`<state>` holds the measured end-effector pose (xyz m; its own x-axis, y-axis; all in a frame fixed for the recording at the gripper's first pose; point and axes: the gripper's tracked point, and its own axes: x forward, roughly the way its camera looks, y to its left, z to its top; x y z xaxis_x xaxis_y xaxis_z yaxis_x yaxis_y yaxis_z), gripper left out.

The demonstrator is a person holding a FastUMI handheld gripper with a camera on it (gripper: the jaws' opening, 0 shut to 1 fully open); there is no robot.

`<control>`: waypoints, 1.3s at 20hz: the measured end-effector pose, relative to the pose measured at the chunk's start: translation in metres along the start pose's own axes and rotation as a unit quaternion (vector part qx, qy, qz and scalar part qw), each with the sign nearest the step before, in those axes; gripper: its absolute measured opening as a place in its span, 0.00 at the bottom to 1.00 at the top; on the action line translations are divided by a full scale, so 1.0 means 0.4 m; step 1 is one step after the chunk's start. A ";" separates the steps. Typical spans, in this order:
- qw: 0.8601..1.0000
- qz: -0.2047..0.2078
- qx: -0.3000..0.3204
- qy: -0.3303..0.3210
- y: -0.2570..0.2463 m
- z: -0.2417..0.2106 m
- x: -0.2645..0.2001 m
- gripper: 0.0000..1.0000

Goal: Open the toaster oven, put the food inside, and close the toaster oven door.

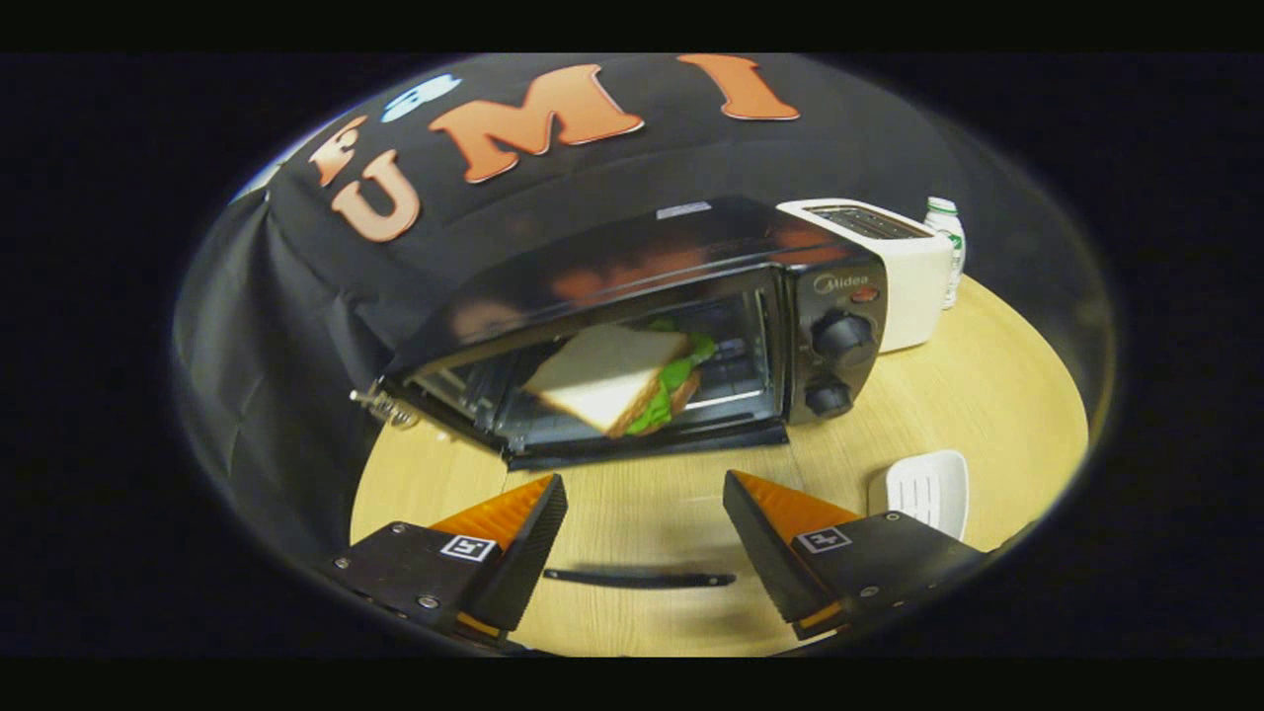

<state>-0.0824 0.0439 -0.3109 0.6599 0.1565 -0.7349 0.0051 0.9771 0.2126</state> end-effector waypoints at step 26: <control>0.983 -0.004 -0.135 0.128 0.017 -0.175 -0.035 0.87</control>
<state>-0.1442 0.0585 -0.3444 0.4507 0.1453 -0.8808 -0.2126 0.9758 0.0522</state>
